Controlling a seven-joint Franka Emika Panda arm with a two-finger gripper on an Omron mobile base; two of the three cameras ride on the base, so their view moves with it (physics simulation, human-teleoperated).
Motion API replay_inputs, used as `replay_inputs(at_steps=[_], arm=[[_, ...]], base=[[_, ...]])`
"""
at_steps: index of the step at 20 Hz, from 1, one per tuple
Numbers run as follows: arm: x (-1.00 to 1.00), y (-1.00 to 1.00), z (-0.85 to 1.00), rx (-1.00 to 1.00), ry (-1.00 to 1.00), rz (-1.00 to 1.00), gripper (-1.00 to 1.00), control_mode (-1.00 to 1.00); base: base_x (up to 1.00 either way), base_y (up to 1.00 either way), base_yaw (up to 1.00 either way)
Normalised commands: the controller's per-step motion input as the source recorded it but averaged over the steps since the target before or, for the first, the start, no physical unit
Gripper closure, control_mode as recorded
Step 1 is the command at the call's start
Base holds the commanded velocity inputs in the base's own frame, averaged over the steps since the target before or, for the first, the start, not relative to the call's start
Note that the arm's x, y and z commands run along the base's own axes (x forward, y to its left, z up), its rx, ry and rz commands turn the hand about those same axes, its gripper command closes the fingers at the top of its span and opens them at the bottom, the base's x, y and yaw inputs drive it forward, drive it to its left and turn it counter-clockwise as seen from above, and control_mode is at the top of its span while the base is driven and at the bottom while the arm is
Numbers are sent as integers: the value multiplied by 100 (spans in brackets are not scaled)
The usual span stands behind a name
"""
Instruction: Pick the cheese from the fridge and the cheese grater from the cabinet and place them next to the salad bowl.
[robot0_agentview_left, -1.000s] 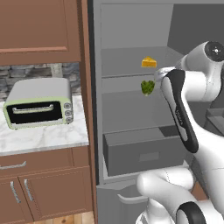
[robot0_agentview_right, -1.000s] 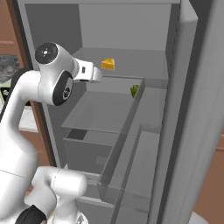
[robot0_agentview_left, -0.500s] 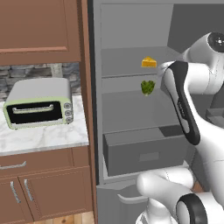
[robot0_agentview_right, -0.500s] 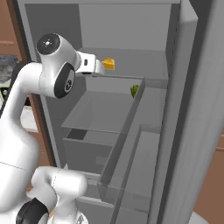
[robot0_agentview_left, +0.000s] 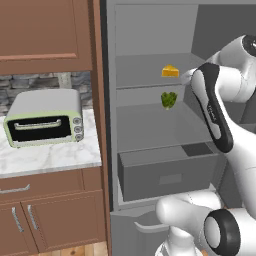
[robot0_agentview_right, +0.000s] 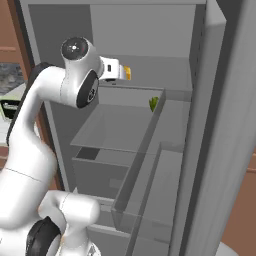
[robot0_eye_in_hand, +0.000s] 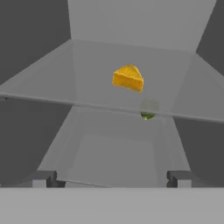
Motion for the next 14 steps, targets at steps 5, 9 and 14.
replay_inputs(at_steps=[5,9,14], arm=[[39,-6,0,0,0,6,-100,-100],[49,0,0,0,0,3,-100,-100],[48,-2,0,0,3,3,-100,-100]], base=[[0,0,0],[0,0,0],[0,0,0]])
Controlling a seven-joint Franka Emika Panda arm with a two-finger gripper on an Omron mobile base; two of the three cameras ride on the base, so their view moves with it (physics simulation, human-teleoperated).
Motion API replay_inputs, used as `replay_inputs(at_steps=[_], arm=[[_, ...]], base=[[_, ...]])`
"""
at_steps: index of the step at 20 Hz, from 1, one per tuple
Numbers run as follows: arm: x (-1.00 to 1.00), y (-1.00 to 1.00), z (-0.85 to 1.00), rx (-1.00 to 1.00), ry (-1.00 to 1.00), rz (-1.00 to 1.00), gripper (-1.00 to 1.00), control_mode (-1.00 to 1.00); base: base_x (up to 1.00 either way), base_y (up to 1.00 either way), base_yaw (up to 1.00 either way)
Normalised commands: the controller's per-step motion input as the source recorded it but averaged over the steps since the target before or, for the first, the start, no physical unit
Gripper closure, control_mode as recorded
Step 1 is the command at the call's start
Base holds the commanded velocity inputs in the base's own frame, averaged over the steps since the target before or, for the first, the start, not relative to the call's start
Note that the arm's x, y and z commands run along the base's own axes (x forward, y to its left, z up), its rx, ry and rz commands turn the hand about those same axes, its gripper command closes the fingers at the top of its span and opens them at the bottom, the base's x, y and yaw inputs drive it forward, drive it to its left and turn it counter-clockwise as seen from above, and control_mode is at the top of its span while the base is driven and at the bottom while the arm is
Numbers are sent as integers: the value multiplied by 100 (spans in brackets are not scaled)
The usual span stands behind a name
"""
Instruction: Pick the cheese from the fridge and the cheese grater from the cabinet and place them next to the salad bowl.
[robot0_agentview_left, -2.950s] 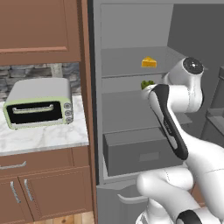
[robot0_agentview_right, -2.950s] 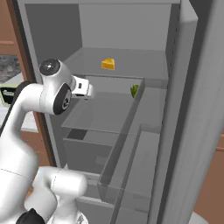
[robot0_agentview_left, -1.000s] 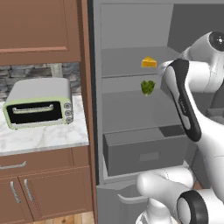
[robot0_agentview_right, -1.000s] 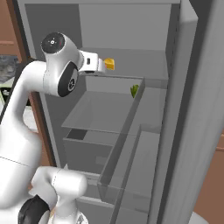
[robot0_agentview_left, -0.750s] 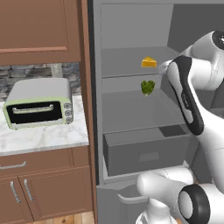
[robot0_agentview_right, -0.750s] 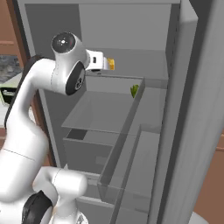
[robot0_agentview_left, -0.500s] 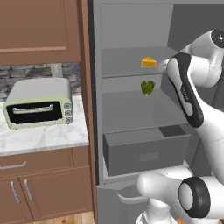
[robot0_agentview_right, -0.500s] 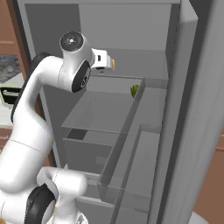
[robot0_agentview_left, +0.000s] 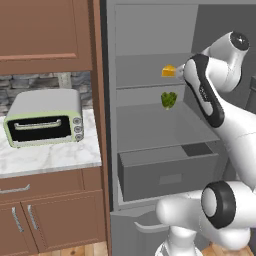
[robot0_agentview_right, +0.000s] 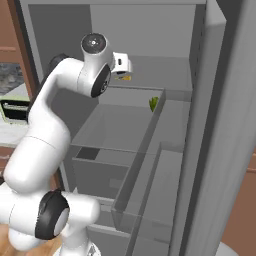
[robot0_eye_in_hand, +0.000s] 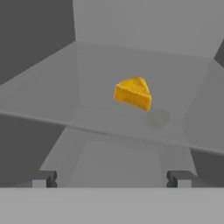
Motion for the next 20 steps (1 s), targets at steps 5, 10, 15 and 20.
replay_inputs(at_steps=[5,10,15,20], arm=[[38,-6,0,0,7,3,-100,-100],[32,-7,0,0,6,5,-100,-100],[21,0,0,0,0,7,-100,-100],[25,0,-1,0,4,3,-100,-100]], base=[[0,0,0],[0,0,0],[0,0,0],[0,0,0]])
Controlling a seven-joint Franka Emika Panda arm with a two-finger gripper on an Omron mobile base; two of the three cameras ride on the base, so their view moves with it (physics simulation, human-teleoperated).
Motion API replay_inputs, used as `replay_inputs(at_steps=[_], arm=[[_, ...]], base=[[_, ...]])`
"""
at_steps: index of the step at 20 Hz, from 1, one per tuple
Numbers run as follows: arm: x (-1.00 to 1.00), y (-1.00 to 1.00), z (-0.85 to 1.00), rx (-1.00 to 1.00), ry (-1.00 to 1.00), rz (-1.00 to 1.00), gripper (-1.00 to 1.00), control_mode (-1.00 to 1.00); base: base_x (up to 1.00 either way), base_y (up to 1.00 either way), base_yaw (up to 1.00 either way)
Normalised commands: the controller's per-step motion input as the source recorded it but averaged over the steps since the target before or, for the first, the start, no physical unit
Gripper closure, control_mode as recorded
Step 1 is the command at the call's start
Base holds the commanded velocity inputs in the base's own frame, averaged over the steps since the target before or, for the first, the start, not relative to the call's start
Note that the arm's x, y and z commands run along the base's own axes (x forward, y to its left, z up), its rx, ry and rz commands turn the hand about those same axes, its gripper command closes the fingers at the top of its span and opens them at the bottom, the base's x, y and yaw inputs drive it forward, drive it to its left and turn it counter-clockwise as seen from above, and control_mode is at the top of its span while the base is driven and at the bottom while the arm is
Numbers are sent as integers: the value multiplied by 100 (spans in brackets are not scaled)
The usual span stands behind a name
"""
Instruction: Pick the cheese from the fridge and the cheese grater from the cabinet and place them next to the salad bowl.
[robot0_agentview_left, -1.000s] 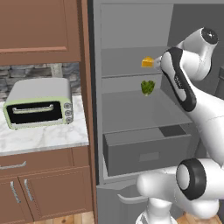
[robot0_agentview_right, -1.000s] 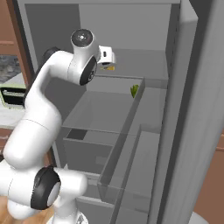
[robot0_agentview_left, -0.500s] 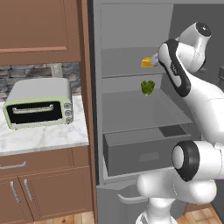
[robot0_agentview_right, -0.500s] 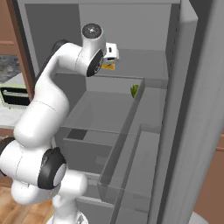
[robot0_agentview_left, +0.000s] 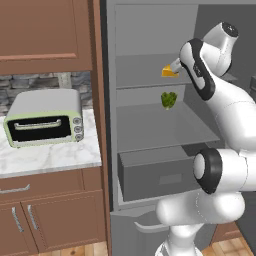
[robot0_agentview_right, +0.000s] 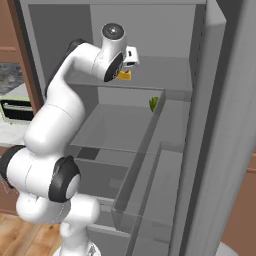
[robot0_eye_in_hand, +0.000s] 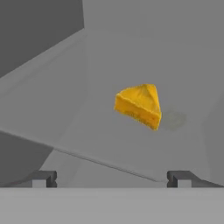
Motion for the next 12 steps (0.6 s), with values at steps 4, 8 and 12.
replay_inputs(at_steps=[4,8,12], arm=[[18,0,-1,0,1,2,-100,-100],[19,0,-4,0,0,3,-100,-100],[10,4,-11,0,6,0,-100,-100]], base=[[0,0,0],[0,0,0],[0,0,0]])
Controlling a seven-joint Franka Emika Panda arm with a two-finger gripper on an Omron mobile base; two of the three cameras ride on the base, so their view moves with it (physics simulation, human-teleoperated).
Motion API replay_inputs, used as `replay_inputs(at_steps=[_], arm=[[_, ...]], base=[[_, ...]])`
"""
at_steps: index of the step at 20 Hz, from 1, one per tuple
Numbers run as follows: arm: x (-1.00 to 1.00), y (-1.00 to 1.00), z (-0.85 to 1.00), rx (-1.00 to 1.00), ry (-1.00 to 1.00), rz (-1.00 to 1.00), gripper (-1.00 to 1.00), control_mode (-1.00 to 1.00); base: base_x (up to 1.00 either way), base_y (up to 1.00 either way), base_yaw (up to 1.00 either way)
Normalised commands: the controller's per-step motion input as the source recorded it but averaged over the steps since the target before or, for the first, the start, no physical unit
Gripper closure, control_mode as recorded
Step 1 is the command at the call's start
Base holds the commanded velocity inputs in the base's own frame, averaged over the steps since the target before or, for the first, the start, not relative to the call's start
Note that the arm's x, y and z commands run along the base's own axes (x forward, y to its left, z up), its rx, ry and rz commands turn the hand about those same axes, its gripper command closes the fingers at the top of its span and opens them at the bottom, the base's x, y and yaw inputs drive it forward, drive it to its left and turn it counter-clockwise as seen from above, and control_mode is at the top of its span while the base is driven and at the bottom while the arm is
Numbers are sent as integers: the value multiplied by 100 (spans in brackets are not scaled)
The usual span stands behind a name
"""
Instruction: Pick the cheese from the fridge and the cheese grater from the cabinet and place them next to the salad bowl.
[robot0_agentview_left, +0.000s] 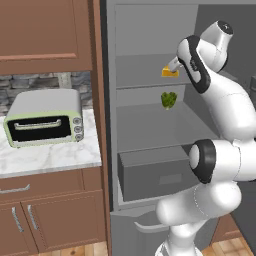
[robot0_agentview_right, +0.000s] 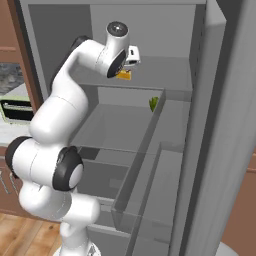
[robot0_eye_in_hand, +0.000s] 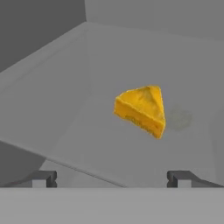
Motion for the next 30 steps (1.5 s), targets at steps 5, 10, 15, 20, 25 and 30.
replay_inputs(at_steps=[5,10,15,20,25,30], arm=[[15,7,-12,0,5,0,-100,-100],[25,3,-6,0,1,0,-100,-100],[30,0,-3,0,1,2,-100,-100],[28,0,0,0,5,5,-100,-100],[25,-1,0,0,1,6,-100,-100],[14,-6,0,-1,0,4,-100,-100]], base=[[0,0,0],[0,0,0],[0,0,0],[0,0,0],[0,0,0],[0,0,0]])
